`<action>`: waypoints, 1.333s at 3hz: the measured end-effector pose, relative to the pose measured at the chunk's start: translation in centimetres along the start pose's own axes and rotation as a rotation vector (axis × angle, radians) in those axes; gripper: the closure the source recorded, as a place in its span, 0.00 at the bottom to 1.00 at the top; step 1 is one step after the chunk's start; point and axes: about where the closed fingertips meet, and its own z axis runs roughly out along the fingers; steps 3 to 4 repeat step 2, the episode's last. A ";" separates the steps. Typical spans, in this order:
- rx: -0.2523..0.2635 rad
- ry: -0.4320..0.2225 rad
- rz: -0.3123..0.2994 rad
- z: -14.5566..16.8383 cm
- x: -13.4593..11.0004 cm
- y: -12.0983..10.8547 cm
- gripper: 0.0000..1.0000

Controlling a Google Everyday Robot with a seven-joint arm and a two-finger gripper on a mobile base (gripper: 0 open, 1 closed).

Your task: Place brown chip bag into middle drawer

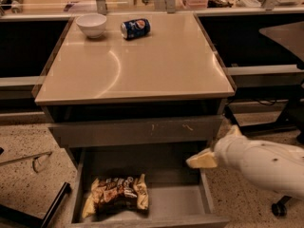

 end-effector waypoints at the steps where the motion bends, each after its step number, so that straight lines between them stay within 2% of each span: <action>1: 0.106 -0.089 -0.028 -4.6 -2.3 -5.0 0.00; 4: 0.117 -0.088 -0.020 -5.0 -1.9 -5.5 0.00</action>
Offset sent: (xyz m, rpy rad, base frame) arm 0.0079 -0.0354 0.0533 -0.0273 -0.1219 -0.0260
